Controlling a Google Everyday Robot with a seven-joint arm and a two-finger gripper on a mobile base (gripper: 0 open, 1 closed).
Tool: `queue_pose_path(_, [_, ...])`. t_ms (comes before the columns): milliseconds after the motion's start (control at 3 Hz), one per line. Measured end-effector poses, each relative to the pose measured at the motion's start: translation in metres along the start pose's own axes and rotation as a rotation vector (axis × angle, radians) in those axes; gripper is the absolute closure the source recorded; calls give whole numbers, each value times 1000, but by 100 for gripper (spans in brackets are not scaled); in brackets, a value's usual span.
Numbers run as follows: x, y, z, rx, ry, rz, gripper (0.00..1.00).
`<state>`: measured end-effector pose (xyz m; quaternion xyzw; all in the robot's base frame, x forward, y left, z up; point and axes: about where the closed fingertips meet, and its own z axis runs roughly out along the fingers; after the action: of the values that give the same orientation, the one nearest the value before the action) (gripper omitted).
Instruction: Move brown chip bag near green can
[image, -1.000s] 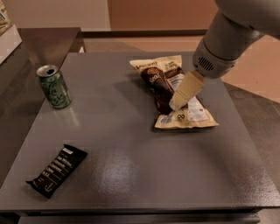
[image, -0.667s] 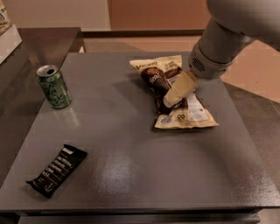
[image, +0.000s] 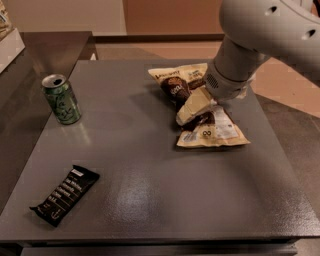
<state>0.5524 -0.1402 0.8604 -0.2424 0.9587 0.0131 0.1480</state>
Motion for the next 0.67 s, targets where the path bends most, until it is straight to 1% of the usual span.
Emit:
queue_pose_path(333, [-2, 9, 14, -37, 23, 14, 16])
queue_pose_path(667, [-4, 17, 19, -66, 33, 13, 39])
